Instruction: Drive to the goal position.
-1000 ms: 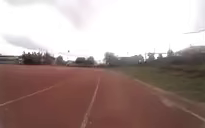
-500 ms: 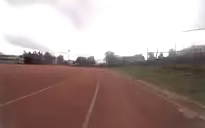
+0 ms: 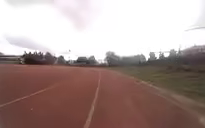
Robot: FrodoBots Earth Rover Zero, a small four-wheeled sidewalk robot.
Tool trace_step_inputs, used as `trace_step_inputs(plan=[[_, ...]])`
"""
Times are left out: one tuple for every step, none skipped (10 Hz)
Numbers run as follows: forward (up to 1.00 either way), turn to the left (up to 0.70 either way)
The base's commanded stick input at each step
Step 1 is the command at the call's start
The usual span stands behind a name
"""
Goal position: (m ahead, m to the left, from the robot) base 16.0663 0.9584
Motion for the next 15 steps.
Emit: trace_step_inputs(plan=[[0.70,0.00],[0.70,0.00],[0.70,0.00],[0.70,0.00],[0.70,0.00],[0.70,0.00],[0.70,0.00],[0.70,0.00],[0.70,0.00],[0.70,-0.35],[0.70,-0.35],[0.70,-0.35],[0.70,-0.32],[0.70,-0.12],[0.70,0.00]])
